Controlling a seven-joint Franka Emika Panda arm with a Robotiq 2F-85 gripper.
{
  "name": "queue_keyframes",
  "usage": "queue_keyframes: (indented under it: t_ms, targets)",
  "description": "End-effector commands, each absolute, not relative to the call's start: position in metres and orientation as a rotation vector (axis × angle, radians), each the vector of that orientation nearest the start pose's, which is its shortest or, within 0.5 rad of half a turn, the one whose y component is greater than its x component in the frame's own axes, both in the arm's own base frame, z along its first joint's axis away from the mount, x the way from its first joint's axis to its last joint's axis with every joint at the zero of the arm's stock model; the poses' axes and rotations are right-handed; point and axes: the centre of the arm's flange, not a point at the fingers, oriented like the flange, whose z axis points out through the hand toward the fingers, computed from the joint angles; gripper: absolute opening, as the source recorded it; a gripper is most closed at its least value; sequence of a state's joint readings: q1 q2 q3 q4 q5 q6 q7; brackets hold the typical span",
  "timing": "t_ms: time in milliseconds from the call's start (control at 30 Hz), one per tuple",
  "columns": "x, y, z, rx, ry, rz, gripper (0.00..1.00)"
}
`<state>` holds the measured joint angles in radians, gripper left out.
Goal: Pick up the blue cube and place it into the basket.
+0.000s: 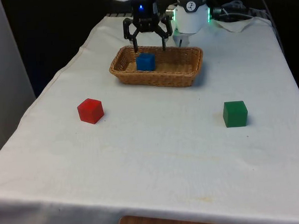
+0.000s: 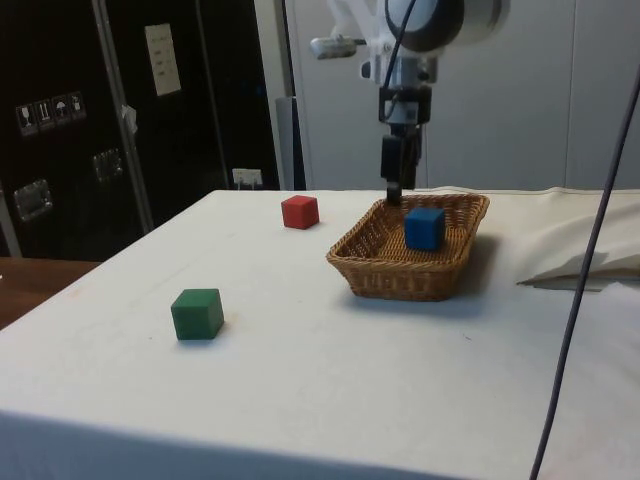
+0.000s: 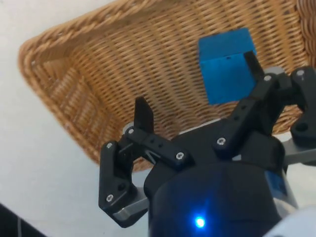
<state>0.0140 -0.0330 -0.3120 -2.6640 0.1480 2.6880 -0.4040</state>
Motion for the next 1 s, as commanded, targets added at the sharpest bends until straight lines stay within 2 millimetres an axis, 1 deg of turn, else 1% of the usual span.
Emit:
queue_keyframes:
  t_ms: [0, 200, 233, 300, 467, 500, 533, 667, 733, 767, 800, 967]
  targets:
    - [0.408, -0.128, 0.257, -3.092, 0.034, -0.111, 1.00]
    - [0.417, -0.127, 0.276, -3.070, 0.003, -0.130, 1.00]
    - [0.415, -0.128, 0.274, -3.070, 0.008, -0.135, 1.00]
    - [0.419, -0.127, 0.277, -3.067, -0.002, -0.132, 1.00]
    - [0.430, -0.129, 0.292, -3.054, -0.033, -0.154, 1.00]
    - [0.429, -0.130, 0.288, -3.065, -0.026, -0.152, 1.00]
    - [0.432, -0.129, 0.294, -3.053, -0.035, -0.156, 1.00]
    - [0.440, -0.131, 0.302, -3.046, -0.055, -0.166, 1.00]
    - [0.442, -0.131, 0.305, -3.045, -0.062, -0.170, 1.00]
    - [0.441, -0.133, 0.303, -3.057, -0.056, -0.167, 1.00]
    - [0.444, -0.132, 0.307, -3.045, -0.066, -0.174, 1.00]
    - [0.453, -0.129, 0.317, -3.053, -0.093, -0.182, 1.00]
